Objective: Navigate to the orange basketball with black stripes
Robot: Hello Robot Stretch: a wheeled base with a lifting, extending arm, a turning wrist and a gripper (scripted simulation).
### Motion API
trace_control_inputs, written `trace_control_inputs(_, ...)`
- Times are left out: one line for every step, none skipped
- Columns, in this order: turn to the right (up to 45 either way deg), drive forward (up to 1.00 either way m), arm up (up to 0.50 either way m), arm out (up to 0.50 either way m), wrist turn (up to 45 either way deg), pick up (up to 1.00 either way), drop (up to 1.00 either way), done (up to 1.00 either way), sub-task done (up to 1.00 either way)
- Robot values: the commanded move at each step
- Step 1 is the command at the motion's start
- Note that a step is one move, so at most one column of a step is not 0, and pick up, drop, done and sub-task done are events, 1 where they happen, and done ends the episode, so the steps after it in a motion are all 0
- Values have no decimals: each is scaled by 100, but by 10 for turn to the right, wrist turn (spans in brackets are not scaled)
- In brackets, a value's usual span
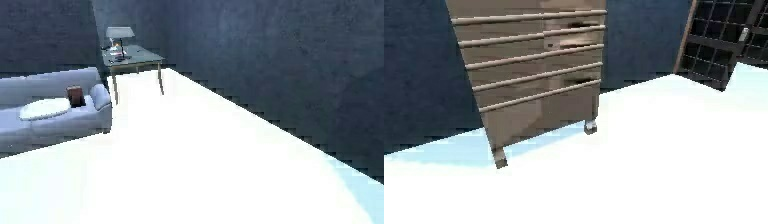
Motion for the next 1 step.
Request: trace_control_inputs(450,0,0,0,0,0,0,0,0)
